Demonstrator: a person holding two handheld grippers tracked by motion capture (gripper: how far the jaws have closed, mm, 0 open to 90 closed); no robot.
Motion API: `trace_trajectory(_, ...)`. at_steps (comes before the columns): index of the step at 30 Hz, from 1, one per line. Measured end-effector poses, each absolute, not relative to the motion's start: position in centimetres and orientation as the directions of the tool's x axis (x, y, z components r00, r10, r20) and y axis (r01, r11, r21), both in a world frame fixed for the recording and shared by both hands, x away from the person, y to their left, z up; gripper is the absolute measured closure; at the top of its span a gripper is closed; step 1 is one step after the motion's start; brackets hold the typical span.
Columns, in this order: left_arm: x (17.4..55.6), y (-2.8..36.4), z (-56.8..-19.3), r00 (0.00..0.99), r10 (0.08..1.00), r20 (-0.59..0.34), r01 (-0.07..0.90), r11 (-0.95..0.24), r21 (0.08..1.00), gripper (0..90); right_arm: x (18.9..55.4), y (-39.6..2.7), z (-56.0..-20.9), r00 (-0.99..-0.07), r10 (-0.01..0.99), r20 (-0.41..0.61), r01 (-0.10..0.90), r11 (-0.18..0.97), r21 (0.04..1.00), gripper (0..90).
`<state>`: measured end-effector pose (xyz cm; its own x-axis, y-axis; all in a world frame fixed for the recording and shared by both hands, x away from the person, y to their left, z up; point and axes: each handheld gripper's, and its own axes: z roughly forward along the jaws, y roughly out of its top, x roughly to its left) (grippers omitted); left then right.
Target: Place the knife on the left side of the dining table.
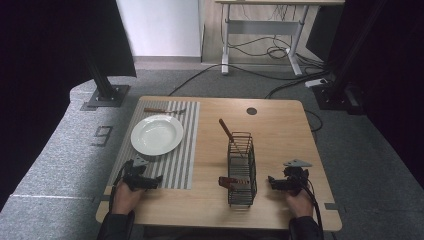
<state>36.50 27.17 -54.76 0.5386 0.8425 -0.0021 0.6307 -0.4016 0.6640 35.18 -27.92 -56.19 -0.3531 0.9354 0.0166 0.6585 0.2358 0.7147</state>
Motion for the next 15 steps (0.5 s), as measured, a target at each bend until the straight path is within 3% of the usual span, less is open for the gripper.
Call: trace_trajectory(15, 36.55, 26.9, -54.77, 0.522, 0.853, -0.003, 0.642, -0.39, 0.66, 0.7, 35.18, -27.9, -56.19, -0.352, 0.936, 0.016, 0.659, 0.235, 0.715, 0.0)
